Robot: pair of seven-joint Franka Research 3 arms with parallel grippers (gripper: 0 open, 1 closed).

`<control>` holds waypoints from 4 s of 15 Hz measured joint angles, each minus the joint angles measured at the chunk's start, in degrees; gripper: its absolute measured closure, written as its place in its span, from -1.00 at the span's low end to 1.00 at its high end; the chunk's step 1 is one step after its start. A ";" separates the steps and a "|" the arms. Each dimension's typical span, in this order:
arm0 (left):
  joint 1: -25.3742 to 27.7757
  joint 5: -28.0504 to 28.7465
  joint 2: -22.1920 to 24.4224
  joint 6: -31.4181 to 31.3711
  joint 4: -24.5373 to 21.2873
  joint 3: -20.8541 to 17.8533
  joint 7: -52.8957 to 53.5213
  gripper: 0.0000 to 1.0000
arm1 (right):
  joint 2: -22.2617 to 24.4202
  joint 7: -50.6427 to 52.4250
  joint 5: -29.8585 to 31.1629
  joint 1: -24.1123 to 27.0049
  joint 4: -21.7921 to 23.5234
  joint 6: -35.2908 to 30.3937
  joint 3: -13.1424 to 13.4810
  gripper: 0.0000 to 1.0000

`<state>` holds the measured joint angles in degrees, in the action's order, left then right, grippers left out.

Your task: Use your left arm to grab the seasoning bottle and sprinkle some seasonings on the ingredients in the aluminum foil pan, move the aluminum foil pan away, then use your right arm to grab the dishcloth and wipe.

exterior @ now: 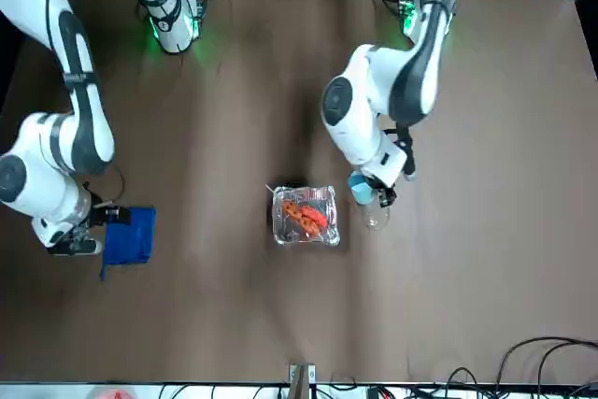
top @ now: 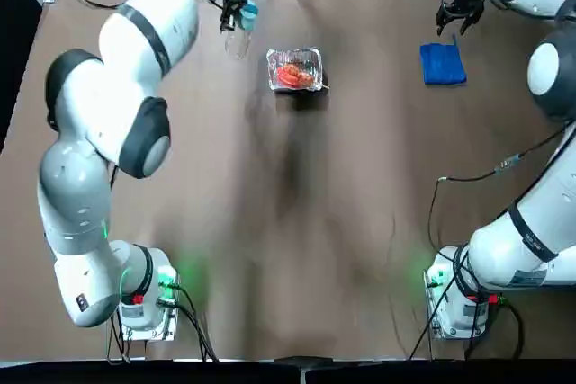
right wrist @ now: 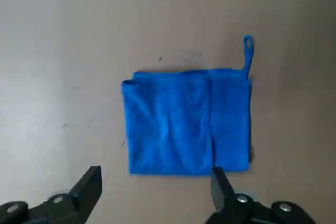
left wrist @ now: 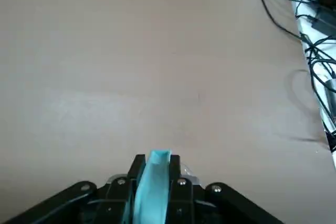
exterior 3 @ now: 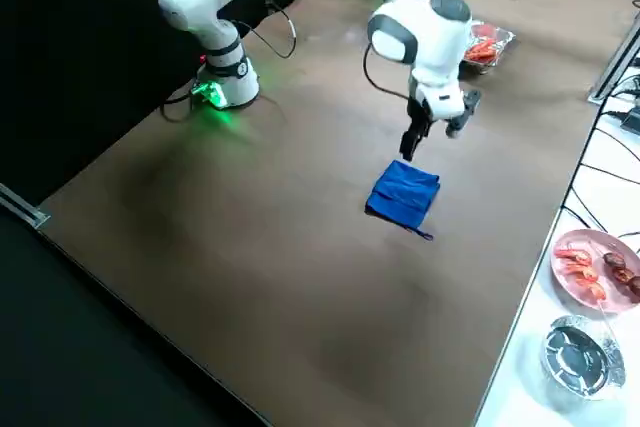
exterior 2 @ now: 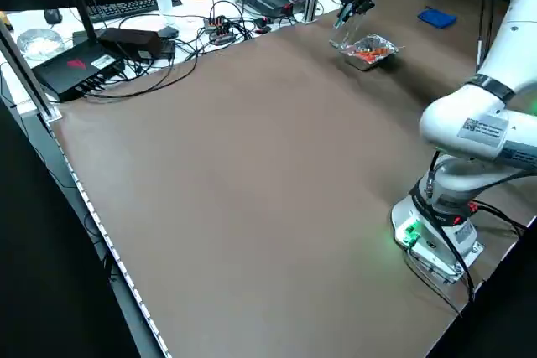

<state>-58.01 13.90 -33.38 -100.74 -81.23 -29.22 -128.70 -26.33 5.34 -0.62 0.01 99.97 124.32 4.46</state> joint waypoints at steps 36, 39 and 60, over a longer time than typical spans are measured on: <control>-13.13 4.77 -16.70 4.09 9.77 -12.81 -0.05 0.55 | -11.82 1.28 0.13 1.41 -0.40 10.26 0.62 -0.70; -13.12 1.55 -16.70 4.49 9.77 -12.85 -0.10 0.55 | -12.00 1.36 0.09 1.41 -0.40 10.26 0.61 -0.69; 0.37 -23.90 4.60 6.73 5.05 -14.30 26.67 0.55 | -12.74 1.66 0.03 1.34 -0.44 10.25 0.45 -0.40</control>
<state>-57.64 -10.01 -28.78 -94.01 -76.18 -43.52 -102.03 -39.07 7.00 -0.59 1.35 99.53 134.57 4.92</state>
